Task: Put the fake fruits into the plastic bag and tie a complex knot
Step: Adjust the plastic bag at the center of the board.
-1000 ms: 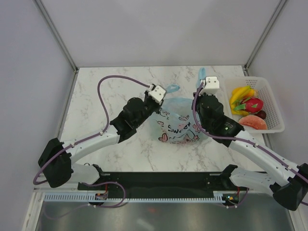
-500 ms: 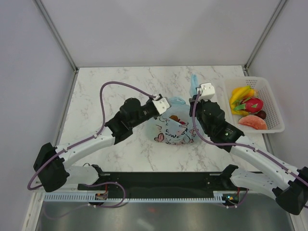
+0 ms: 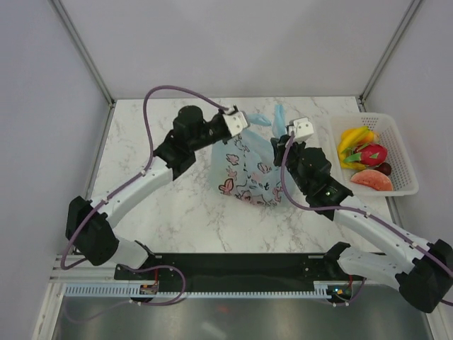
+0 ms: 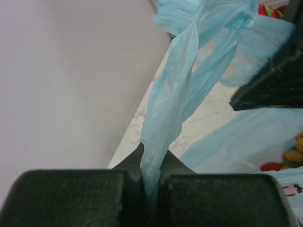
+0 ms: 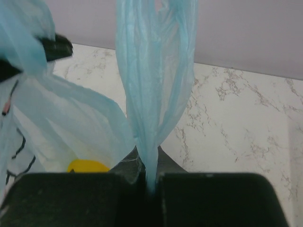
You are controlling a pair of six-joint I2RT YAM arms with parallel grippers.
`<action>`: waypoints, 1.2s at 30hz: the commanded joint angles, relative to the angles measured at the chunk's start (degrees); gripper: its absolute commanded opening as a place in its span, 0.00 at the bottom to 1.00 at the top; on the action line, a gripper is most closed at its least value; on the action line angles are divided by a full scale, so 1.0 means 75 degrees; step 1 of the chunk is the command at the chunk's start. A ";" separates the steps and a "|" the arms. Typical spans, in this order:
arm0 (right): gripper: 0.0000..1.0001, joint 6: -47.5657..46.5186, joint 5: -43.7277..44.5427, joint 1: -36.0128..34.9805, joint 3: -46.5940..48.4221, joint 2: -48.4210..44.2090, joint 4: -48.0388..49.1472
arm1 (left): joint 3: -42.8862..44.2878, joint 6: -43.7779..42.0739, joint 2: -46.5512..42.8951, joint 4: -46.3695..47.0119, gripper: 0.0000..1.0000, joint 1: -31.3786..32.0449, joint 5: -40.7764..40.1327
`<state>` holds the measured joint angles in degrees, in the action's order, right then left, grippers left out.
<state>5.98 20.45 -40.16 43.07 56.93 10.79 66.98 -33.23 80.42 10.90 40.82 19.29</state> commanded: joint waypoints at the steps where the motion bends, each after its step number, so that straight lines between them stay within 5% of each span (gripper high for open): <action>1: 0.00 0.0245 -0.0826 0.0397 0.0725 0.0670 0.0870 | 0.1473 -0.0255 0.0409 -0.0385 0.02 -0.0707 0.1201; 5: 0.00 0.0352 -0.1412 0.0702 0.1335 0.1467 0.1128 | 0.2155 -0.0268 0.0679 -0.0995 0.02 -0.1140 0.1540; 17: 0.00 0.0656 -0.3931 0.1768 0.2283 0.2394 0.1386 | 0.0491 -0.0105 0.0011 -0.0504 0.02 -0.1423 0.0862; 21: 0.00 0.0271 -0.4565 0.1804 0.2929 0.2710 0.0498 | 0.0573 0.0293 0.0245 -0.0480 0.02 -0.1423 0.1306; 32: 0.00 0.0715 -0.4905 0.1898 0.1476 0.1984 0.1246 | 0.0643 0.0962 0.0597 -0.0152 0.02 -0.1224 0.1495; 36: 0.00 0.0703 -0.5105 0.1898 0.1149 0.1739 0.1268 | 0.0538 0.0378 0.0550 -0.0432 0.02 -0.1036 0.1553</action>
<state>10.72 -14.70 -26.00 53.01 73.17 17.21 70.41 -28.42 85.14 6.48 31.92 30.02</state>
